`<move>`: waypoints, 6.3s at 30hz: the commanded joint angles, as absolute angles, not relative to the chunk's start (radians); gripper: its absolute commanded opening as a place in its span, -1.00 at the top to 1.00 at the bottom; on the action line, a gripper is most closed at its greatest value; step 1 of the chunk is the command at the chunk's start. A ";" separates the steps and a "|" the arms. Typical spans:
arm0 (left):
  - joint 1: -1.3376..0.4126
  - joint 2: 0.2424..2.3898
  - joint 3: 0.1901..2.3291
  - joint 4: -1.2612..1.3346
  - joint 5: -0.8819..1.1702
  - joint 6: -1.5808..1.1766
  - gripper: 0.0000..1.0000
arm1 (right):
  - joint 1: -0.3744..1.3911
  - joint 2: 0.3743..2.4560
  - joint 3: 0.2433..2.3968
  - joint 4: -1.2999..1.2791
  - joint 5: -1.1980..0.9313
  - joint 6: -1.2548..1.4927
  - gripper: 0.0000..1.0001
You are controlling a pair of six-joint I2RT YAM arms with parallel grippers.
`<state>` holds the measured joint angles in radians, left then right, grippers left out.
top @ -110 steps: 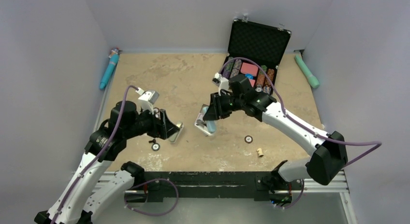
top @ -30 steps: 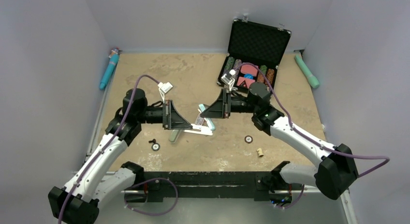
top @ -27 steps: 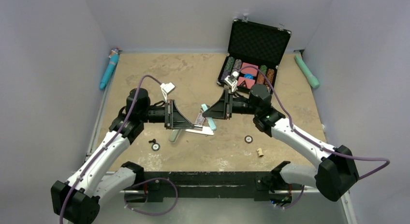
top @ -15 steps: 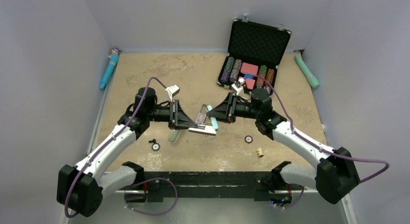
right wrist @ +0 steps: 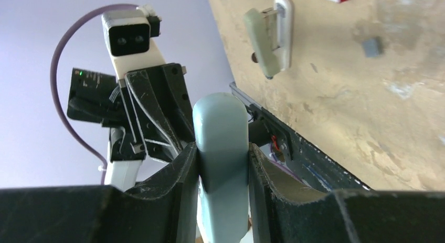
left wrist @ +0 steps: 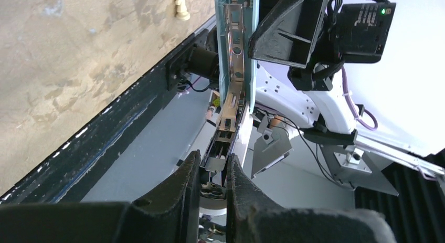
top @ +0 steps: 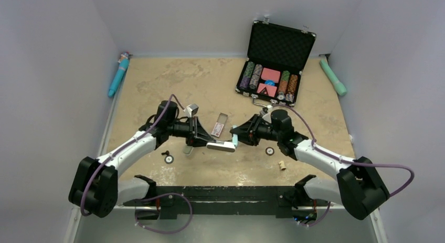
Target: Unload the staples from the stapler
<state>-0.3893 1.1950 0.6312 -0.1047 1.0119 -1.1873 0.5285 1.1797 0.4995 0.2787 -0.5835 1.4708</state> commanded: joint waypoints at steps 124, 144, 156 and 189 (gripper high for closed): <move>-0.390 1.192 0.932 -0.505 0.860 -1.180 1.00 | 0.487 0.975 0.587 -0.131 -0.466 1.415 1.00; -0.333 1.260 1.112 -1.291 0.317 -1.147 -0.03 | 0.488 1.191 0.527 -0.247 -0.503 1.538 1.00; -0.333 1.215 1.133 -1.134 0.373 -0.984 -0.47 | 0.488 1.288 0.805 -0.318 -0.515 1.263 1.00; -0.477 1.088 1.248 -0.894 0.474 -0.766 1.00 | 0.487 1.255 1.119 -0.369 -0.445 1.233 1.00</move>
